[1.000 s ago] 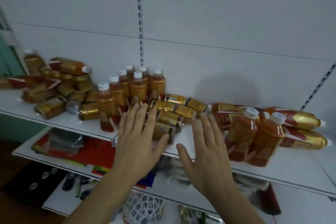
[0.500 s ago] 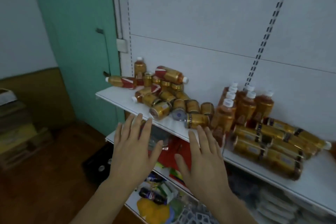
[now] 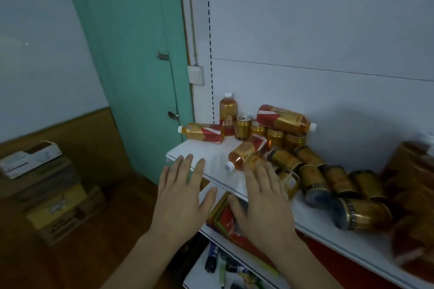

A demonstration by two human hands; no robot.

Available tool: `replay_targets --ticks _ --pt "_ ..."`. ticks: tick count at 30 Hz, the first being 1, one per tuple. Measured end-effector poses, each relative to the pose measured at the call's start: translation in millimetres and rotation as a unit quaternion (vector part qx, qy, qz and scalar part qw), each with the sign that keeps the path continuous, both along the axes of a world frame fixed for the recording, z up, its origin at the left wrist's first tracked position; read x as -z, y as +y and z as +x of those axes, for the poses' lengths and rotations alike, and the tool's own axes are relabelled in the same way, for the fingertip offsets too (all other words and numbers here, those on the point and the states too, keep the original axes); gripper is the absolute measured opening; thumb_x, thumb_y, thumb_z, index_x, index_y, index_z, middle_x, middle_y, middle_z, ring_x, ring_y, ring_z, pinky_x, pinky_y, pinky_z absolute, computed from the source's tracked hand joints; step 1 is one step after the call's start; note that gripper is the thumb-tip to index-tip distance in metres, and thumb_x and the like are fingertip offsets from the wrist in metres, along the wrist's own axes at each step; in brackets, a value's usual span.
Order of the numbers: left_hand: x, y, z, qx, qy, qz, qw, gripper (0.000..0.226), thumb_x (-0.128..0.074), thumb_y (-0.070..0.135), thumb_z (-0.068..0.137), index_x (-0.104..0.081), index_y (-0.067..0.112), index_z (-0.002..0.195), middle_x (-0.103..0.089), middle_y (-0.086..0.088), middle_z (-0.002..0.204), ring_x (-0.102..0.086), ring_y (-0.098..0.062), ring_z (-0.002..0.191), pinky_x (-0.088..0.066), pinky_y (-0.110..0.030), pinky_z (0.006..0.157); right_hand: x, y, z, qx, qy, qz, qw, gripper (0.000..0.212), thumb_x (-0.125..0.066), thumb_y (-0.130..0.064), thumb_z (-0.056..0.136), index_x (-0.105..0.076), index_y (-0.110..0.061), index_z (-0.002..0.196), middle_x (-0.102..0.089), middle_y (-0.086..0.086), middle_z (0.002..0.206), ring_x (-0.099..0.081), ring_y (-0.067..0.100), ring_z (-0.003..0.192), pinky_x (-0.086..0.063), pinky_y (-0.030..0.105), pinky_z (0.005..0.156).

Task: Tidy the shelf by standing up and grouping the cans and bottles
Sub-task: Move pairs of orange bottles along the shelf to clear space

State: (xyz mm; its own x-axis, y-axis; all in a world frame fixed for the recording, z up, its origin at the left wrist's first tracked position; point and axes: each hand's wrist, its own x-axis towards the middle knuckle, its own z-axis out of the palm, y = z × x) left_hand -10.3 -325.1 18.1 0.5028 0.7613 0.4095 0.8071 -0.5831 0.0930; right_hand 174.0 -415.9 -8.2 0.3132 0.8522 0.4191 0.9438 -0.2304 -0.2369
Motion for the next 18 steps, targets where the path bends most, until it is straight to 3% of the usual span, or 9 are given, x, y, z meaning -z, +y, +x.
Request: replay_targets --ticks 8,12,16,18 --pt "3.0 129.5 -11.6 0.029 -0.038 -0.011 0.999 0.071 -0.038 0.064 0.102 -0.038 0.025 0.161 -0.041 -0.006 0.164 -0.032 -0.029 0.153 -0.019 -0.048 0.127 -12.9 118.2 -14.7 0.025 -0.024 -0.041 0.999 0.087 -0.025 -0.071 0.099 -0.031 -0.018 0.167 -0.028 0.014 0.175 -0.016 0.037 0.165 -0.019 0.055 0.132" --pt "9.4 206.8 -9.5 0.073 -0.038 -0.034 0.996 0.074 -0.036 0.063 0.101 -0.029 0.024 0.164 -0.037 -0.008 0.165 -0.030 -0.031 0.153 -0.023 -0.051 0.127 -5.8 162.1 -20.5 0.068 -0.035 -0.058 0.995 0.089 -0.022 -0.072 0.098 -0.027 -0.017 0.168 -0.027 0.012 0.175 -0.016 0.036 0.165 -0.022 0.054 0.132" --pt "12.3 274.6 -0.5 0.128 -0.029 -0.051 0.990 0.076 -0.034 0.064 0.097 -0.037 0.021 0.160 -0.043 -0.012 0.160 -0.037 -0.037 0.148 -0.031 -0.056 0.123 -0.1 189.9 -23.8 0.129 -0.030 -0.080 0.988 0.090 -0.016 -0.073 0.097 -0.023 -0.020 0.169 -0.022 0.010 0.177 -0.010 0.033 0.166 -0.018 0.051 0.133" --pt "14.4 304.5 10.3 0.148 0.000 -0.061 0.987 0.078 -0.036 0.066 0.098 -0.035 0.021 0.161 -0.040 -0.012 0.163 -0.033 -0.037 0.151 -0.028 -0.057 0.124 -0.1 197.9 -26.7 0.160 -0.028 -0.084 0.983 0.089 -0.020 -0.073 0.099 -0.027 -0.020 0.168 -0.025 0.010 0.177 -0.012 0.033 0.166 -0.021 0.052 0.133"
